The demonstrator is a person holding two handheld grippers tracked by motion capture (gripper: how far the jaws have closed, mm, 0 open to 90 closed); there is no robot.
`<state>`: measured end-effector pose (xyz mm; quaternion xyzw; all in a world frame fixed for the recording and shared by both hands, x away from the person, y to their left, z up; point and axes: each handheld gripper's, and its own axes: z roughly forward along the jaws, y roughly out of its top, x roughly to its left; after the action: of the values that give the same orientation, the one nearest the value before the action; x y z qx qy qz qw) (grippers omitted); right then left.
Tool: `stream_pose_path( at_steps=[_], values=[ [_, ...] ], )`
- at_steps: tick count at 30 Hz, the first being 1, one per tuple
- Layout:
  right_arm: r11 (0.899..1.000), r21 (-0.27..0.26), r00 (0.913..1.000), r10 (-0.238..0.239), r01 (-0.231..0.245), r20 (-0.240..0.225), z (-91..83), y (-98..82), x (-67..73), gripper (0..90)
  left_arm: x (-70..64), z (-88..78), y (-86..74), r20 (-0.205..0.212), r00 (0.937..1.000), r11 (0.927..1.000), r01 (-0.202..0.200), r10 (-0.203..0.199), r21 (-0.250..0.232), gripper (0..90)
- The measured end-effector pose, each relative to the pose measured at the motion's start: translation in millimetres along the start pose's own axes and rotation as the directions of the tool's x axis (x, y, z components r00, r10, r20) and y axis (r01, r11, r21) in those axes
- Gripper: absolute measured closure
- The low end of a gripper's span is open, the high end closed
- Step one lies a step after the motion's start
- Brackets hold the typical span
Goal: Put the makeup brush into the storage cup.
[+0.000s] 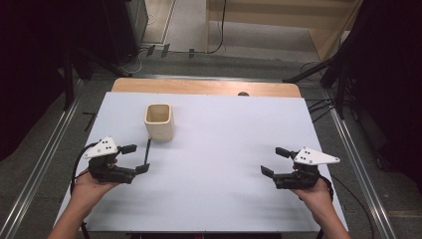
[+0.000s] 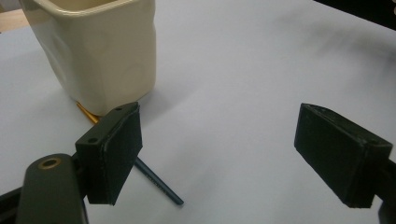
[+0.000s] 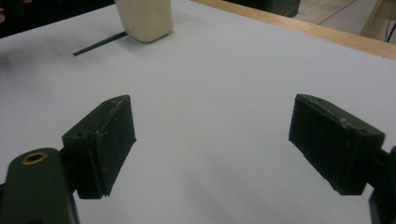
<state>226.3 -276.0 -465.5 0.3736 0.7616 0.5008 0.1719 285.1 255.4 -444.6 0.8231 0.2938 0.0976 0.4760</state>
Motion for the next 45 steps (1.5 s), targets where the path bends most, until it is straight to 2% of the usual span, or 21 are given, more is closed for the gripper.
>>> stream_pose_path(
  at_steps=[15,27,38,45],
  values=[
    [1.0,-0.001,1.0,0.0,0.0,-0.009,-0.2,0.0,1.0,15.5,-0.6,1.3,-1.2,0.021,0.9997,0.9999,-0.012,0.012,-0.002,16.1],
    [1.0,0.004,0.9999,-0.001,0.001,-0.011,1.0,-0.8,1.1,15.5,0.4,1.0,-0.9,0.02,0.9998,1.0,0.001,-0.001,-0.001,16.1],
    [1.0,0.007,1.0,-0.001,0.001,-0.006,1.0,-1.3,1.0,15.5,1.5,0.8,1.1,-0.021,0.9996,0.9998,0.018,-0.018,0.008,16.6],
    [1.0,0.008,1.0,-0.003,0.003,-0.004,1.7,-1.8,1.4,15.5,1.4,3.9,3.1,-0.04,0.9982,0.9989,0.045,-0.045,0.008,16.6]
  ],
)
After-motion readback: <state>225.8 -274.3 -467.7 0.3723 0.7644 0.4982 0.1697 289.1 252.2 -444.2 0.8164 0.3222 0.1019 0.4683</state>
